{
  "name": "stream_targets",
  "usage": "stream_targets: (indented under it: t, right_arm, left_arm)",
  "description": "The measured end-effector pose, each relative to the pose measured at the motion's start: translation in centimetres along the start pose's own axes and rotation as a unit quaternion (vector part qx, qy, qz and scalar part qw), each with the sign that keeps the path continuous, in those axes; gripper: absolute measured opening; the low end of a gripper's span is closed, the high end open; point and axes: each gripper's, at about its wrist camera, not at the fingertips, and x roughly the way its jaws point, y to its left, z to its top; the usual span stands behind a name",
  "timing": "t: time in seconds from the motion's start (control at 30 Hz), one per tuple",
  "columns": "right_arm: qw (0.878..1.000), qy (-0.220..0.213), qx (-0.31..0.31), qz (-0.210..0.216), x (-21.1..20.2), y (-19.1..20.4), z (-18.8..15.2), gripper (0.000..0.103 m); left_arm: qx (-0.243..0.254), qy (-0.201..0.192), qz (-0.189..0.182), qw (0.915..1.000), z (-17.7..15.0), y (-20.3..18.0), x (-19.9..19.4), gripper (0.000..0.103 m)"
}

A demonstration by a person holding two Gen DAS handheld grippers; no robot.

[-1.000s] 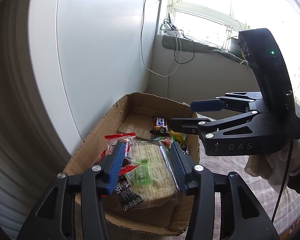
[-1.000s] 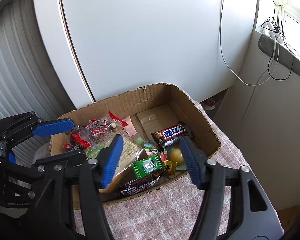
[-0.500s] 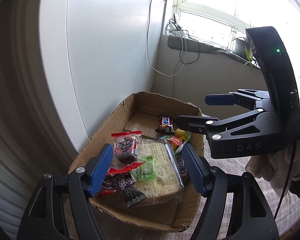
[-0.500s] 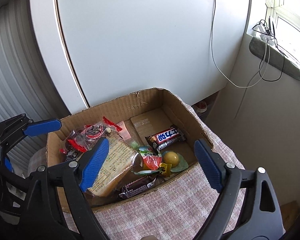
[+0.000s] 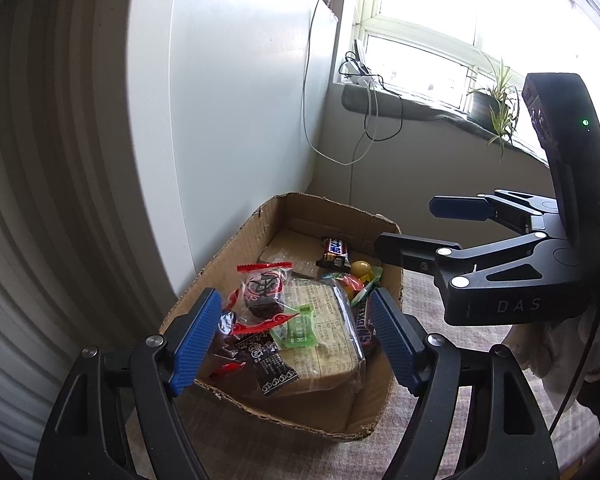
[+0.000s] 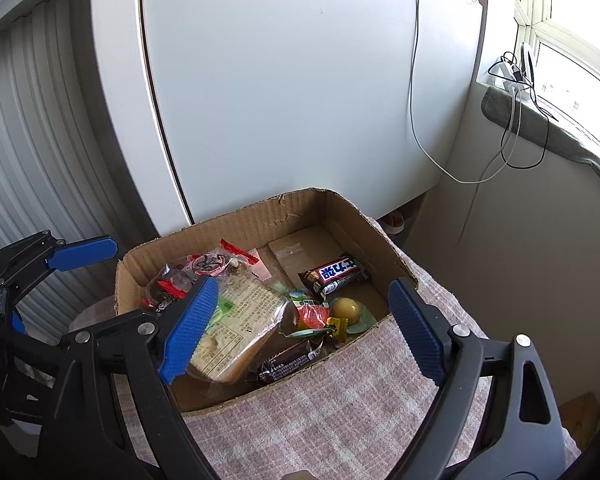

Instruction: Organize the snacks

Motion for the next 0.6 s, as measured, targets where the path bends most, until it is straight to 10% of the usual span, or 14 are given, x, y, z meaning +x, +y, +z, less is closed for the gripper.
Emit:
stream_targets:
  t: [0.6]
  right_arm:
    - [0.996, -0.058, 0.032, -0.055, -5.7, 1.7, -2.9, 0.1]
  left_arm:
    - [-0.011, -0.02, 0.037, 0.9991, -1.3, -0.1, -3.1, 0.081]
